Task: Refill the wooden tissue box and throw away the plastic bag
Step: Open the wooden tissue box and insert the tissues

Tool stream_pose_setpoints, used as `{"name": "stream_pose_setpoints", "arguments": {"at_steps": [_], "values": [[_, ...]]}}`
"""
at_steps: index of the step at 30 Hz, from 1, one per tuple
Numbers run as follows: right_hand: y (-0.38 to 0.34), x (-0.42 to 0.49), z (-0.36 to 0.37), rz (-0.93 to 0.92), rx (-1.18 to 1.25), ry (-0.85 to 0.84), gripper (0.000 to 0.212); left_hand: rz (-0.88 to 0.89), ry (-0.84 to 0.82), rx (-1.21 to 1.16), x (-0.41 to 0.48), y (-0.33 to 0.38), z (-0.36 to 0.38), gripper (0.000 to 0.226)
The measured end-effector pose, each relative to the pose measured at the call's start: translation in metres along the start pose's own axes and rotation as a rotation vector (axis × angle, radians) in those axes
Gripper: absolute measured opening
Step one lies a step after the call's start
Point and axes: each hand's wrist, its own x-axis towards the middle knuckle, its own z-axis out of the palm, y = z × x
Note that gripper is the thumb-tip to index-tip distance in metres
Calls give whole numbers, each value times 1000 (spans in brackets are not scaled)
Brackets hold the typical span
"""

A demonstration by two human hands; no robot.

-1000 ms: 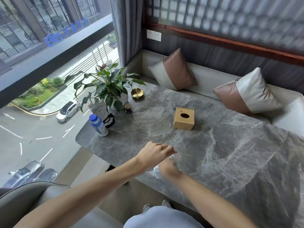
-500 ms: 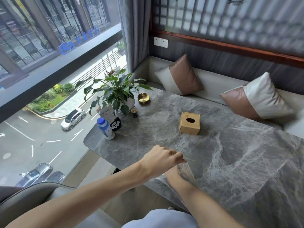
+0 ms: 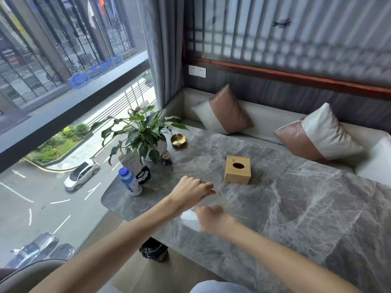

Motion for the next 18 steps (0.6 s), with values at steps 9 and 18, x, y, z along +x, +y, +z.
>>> {"name": "stream_pose_setpoints", "arguments": {"at_steps": [9,18], "values": [[61,-56,-18,-50,1699,168,37,-262,8,-214,-11,-55,-7,19],[94,-28,0,71,2179,489,44,-202,362,-240,-13,-61,-23,22]]}}
